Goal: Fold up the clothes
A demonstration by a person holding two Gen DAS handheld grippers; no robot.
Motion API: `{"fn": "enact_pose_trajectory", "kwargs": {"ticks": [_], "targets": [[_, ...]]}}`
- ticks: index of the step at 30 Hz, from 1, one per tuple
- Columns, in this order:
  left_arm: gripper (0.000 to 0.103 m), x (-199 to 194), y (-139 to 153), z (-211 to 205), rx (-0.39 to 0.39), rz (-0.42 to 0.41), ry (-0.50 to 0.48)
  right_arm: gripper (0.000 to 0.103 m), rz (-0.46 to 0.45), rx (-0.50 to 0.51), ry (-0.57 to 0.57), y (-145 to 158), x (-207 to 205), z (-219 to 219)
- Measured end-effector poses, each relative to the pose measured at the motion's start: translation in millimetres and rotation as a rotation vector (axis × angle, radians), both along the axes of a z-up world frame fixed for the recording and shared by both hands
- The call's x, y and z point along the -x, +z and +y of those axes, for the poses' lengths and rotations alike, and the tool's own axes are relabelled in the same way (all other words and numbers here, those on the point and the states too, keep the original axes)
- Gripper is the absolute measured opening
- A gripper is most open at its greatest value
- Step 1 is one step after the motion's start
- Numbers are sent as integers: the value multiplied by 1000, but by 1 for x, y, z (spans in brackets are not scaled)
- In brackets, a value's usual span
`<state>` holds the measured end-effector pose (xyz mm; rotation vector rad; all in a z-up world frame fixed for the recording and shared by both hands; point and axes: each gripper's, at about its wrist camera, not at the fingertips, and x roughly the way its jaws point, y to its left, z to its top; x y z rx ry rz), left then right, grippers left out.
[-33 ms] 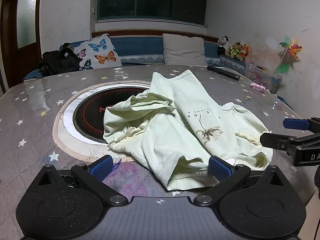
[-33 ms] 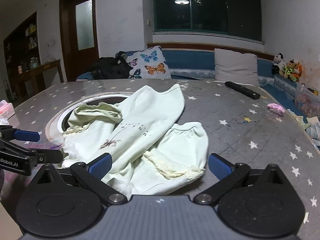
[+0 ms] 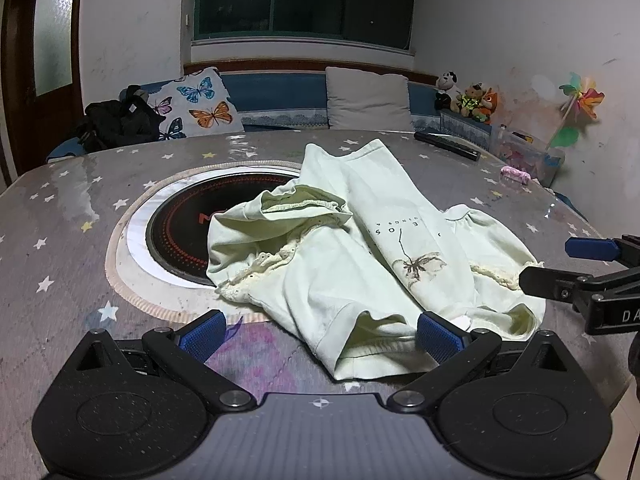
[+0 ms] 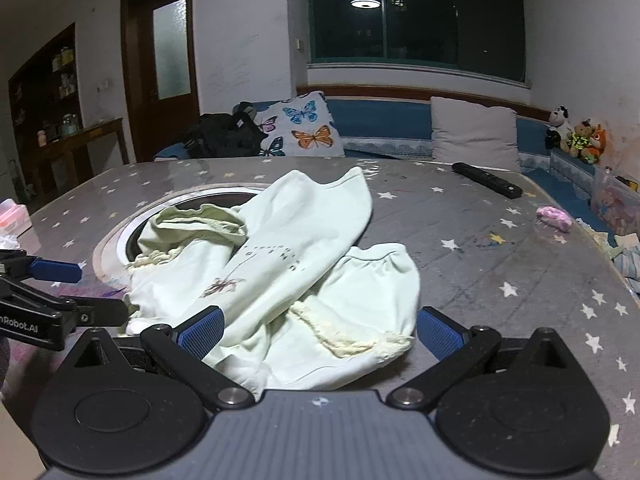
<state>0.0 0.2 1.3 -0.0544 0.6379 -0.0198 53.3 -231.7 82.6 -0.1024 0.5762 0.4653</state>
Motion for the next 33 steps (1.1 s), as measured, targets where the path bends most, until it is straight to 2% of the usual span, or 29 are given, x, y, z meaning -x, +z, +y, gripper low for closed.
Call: {"fn": "enact_pose_trajectory", "kwargs": {"ticks": [3, 5, 14, 33], "targets": [[103, 0, 3, 0, 5, 0, -2, 103, -6, -2, -9, 0, 0, 0], [103, 1, 2, 1, 3, 0, -5, 103, -36, 31, 11, 0, 7, 7], [103, 2, -2, 0, 9, 17, -7, 103, 17, 4, 45, -4, 6, 11], [103, -2, -3, -1, 10, 54, 6, 103, 39, -4, 35, -12, 0, 9]]}}
